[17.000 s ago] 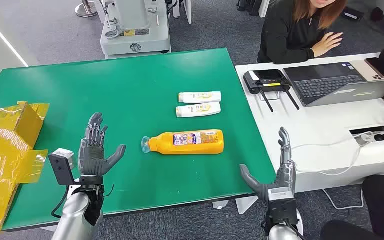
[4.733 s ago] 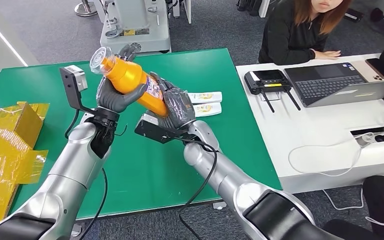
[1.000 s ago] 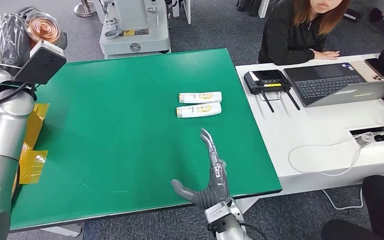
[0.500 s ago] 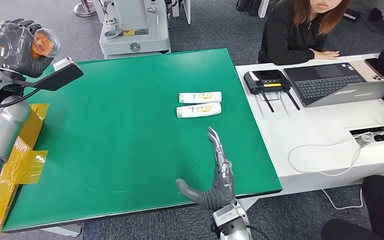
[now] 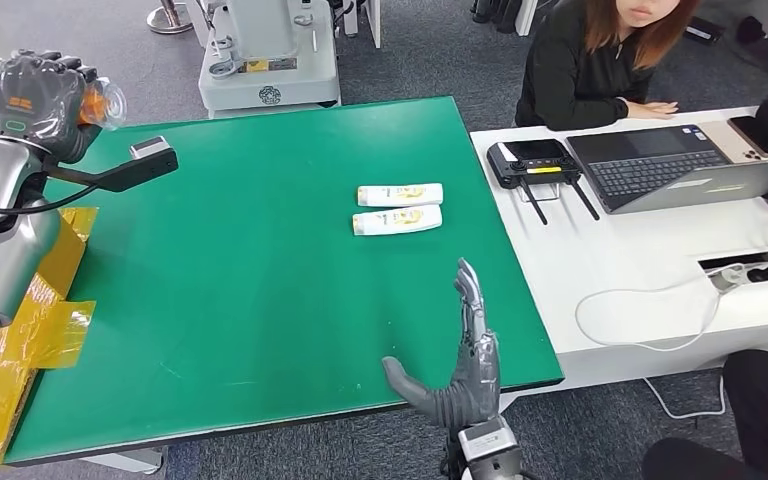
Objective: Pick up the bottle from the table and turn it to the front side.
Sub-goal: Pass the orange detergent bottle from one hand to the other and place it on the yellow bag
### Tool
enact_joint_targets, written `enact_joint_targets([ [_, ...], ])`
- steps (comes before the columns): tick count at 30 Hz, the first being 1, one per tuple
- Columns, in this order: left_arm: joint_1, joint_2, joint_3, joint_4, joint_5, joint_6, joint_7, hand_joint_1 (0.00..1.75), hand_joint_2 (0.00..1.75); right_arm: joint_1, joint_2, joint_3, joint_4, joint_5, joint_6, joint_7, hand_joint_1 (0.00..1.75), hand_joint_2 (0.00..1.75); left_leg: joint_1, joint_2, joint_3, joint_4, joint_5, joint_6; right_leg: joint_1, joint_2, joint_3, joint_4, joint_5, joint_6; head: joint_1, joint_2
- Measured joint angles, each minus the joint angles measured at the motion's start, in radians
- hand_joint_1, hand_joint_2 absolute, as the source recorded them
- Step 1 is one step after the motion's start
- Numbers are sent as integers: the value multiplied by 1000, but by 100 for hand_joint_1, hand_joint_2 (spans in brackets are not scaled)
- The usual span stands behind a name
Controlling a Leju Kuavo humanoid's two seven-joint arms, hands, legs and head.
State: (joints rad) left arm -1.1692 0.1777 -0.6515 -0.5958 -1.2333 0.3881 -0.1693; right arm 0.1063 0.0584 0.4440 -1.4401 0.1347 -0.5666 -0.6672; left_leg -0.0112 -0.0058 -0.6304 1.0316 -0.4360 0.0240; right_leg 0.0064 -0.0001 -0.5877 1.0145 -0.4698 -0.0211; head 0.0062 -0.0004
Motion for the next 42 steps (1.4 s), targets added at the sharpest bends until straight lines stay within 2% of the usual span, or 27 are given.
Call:
enact_joint_targets([
  [17,12,50,3,29,-1,-32,19,175,175,57,-6,-54,-68,0,-19,11,0,175,0,1,0,0,0,0,0,1,0,0,0,0,0,0],
  [42,125,217,51,48,39,-30,-35,175,175,44,-19,-82,-64,-20,-9,-6,0,175,0,2,0,-1,0,0,0,2,0,0,0,-1,0,0],
])
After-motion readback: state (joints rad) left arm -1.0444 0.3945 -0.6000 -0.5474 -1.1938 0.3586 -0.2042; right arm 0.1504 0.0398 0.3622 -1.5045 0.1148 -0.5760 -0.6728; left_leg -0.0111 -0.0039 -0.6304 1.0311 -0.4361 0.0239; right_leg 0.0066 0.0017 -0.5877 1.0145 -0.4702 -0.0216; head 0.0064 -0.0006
